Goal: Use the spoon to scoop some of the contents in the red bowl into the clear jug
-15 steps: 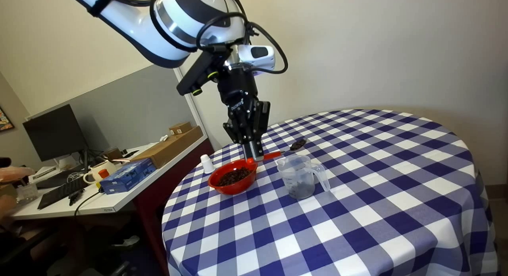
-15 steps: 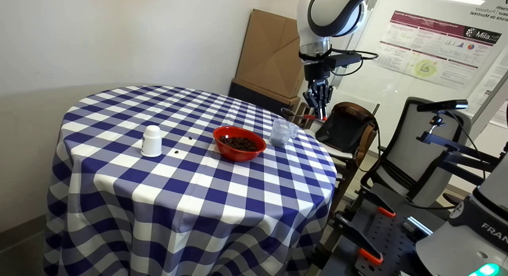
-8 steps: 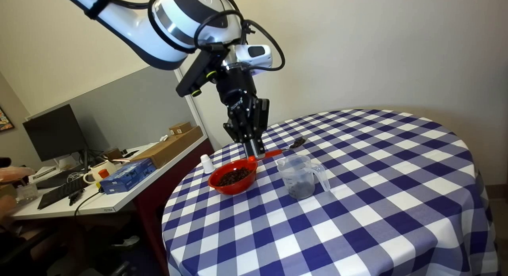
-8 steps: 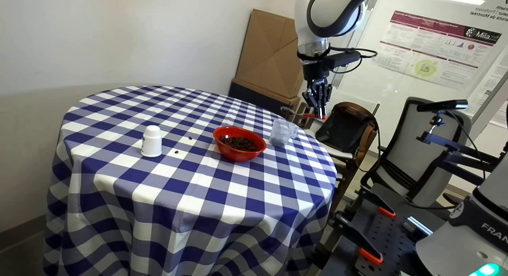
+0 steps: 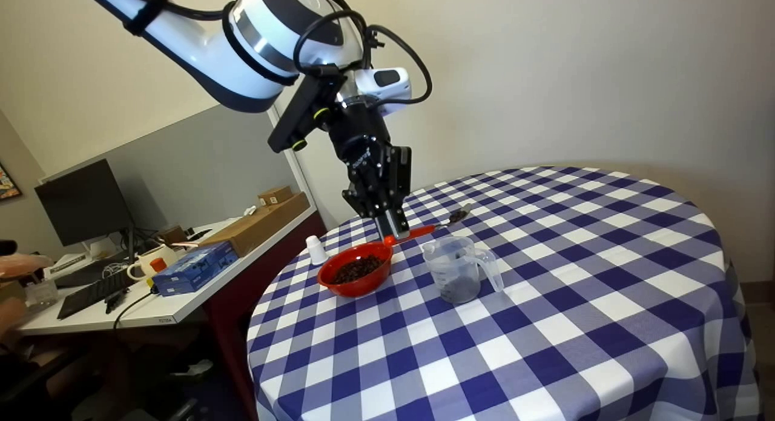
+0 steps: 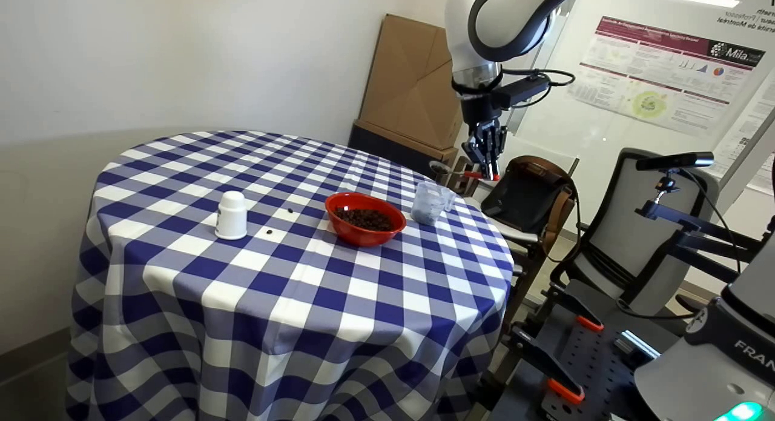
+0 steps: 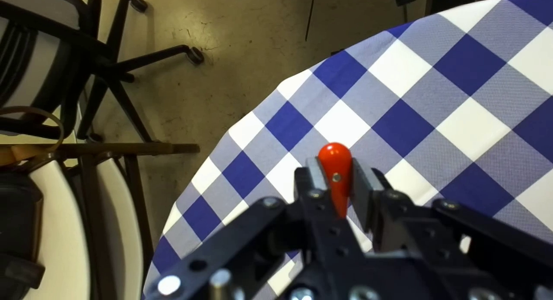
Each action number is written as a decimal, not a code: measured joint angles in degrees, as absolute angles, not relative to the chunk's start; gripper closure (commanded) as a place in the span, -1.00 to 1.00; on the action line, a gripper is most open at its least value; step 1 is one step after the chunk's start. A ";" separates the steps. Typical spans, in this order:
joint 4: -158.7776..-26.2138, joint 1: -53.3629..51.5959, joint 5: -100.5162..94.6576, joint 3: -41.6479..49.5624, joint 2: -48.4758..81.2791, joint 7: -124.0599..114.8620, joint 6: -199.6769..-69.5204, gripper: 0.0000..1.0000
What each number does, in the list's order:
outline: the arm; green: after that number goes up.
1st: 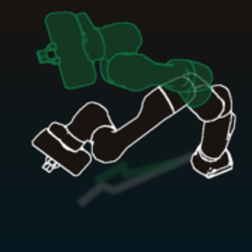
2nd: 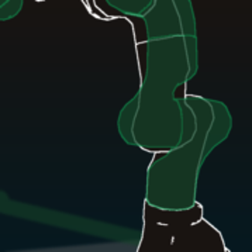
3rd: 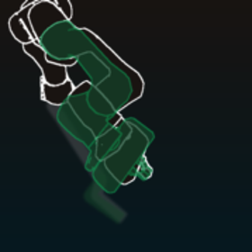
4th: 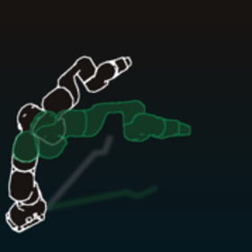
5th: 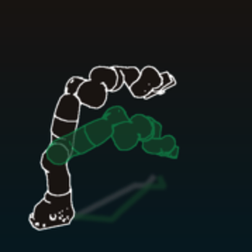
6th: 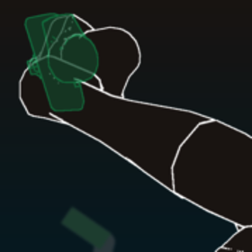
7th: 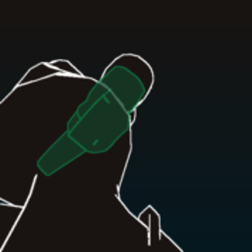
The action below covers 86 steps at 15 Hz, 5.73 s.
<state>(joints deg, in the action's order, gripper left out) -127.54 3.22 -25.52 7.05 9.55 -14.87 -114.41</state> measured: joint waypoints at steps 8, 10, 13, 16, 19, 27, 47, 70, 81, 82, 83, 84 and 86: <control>-128.76 1.86 -30.09 6.53 9.46 -17.83 -114.41 0.81; -128.95 1.72 -31.60 6.48 9.34 -18.63 -114.41 0.81; -129.09 1.58 -34.01 6.45 9.20 -19.81 -114.41 0.81; -129.38 1.47 -36.06 6.37 8.92 -20.94 -114.41 0.81; -129.92 1.42 -37.56 6.18 8.62 -21.80 -114.41 0.81; -131.94 0.61 -43.63 4.90 8.06 -25.76 -114.33 0.81; -134.18 -0.42 -34.16 0.70 4.35 -22.28 -116.59 0.81; -123.09 -5.21 -12.53 -4.78 18.61 -5.44 -112.23 0.81; -112.62 -5.23 -11.89 -4.47 29.30 -5.45 -107.41 -0.04; -112.59 -5.22 -11.65 -4.45 29.39 -5.44 -107.41 -0.20; -112.58 -5.19 -11.34 -4.44 29.39 -5.37 -107.41 -0.33; -112.59 -5.14 -10.92 -4.44 29.35 -5.20 -107.41 -0.46; -112.70 -4.83 -9.61 -4.44 28.82 -4.07 -107.42 -0.76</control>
